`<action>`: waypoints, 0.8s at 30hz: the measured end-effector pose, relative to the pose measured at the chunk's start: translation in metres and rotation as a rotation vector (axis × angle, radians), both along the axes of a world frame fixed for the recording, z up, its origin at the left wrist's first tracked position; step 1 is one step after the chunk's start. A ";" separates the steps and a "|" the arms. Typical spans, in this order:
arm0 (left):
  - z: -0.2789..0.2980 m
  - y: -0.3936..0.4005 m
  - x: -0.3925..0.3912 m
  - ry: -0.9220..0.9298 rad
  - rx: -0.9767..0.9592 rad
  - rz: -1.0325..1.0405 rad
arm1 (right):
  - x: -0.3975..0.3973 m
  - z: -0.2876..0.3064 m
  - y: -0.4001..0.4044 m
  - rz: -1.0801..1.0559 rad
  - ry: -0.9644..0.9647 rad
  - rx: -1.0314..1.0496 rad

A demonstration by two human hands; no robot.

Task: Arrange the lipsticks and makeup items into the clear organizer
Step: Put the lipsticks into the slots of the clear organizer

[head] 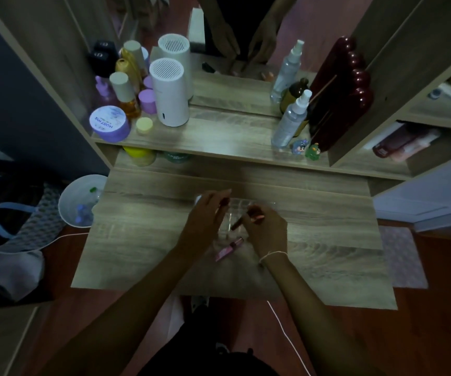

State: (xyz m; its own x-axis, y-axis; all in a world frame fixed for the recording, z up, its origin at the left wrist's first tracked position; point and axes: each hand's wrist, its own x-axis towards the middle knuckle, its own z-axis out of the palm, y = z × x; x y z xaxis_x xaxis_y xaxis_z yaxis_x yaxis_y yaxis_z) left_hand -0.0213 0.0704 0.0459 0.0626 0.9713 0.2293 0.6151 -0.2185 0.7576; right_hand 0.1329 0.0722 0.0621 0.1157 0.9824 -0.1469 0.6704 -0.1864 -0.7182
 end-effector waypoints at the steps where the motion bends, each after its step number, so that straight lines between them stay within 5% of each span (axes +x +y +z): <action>1: 0.003 0.007 -0.001 -0.032 0.005 0.013 | -0.003 0.003 0.006 -0.006 -0.006 0.052; 6: 0.004 0.032 -0.006 -0.034 0.039 0.011 | -0.011 0.004 0.029 0.029 -0.095 0.183; 24: -0.021 0.047 -0.011 0.016 -0.065 -0.152 | -0.016 -0.028 0.046 0.125 -0.253 -0.009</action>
